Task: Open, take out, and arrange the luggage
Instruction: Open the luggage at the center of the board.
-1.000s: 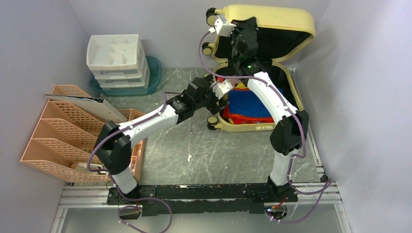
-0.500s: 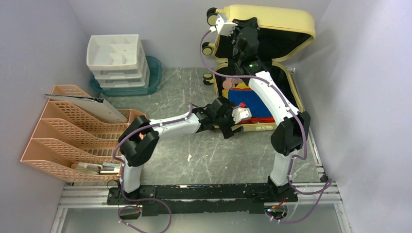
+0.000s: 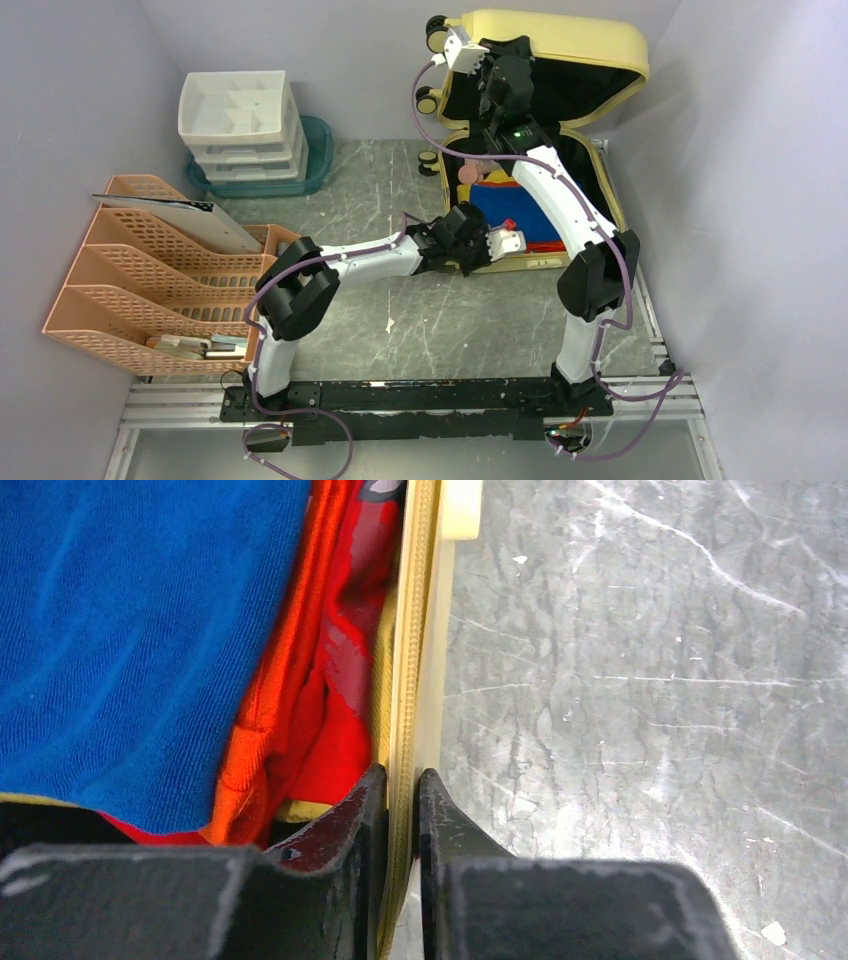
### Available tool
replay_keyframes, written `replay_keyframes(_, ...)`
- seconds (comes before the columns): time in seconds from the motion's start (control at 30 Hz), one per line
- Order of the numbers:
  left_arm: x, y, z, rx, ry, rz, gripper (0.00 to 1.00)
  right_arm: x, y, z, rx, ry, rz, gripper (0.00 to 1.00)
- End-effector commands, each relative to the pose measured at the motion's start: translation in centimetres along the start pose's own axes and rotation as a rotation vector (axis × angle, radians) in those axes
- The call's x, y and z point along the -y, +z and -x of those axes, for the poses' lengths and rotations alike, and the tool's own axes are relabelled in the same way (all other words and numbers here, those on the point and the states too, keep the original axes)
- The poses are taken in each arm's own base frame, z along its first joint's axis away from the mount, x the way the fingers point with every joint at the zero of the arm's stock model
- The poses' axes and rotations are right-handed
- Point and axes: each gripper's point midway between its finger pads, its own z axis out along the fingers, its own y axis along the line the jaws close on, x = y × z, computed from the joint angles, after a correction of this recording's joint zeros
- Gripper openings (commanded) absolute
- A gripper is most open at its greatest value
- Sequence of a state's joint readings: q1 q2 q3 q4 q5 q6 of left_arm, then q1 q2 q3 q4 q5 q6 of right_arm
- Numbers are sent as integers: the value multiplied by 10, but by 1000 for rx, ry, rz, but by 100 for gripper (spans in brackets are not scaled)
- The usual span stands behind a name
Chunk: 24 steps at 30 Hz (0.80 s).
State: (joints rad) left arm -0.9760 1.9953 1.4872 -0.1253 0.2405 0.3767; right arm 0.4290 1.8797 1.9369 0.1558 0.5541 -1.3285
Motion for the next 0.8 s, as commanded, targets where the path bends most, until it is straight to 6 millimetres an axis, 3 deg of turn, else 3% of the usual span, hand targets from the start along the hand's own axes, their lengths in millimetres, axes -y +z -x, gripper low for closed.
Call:
replay_keyframes(0.0,51,-7,6,16,29,-173,11,-18,-4,-13,-89,128,48,2)
replay_keyframes(0.2,66,-25,-2,22,86,-230,5,-18,-8,-6,-89,107,40,1)
replay_keyframes(0.53,81,-36,-18,8,129,-247,7,-25,-12,0,-92,89,44,1)
replay_keyframes(0.57,78,-35,-16,6,125,-232,13,-26,-11,0,-93,84,41,1)
replay_keyframes(0.67,62,-35,-3,14,106,-168,51,-30,-8,1,-92,70,31,2)
replay_keyframes(0.77,41,-48,25,54,82,-126,77,-35,-4,1,-96,61,15,4)
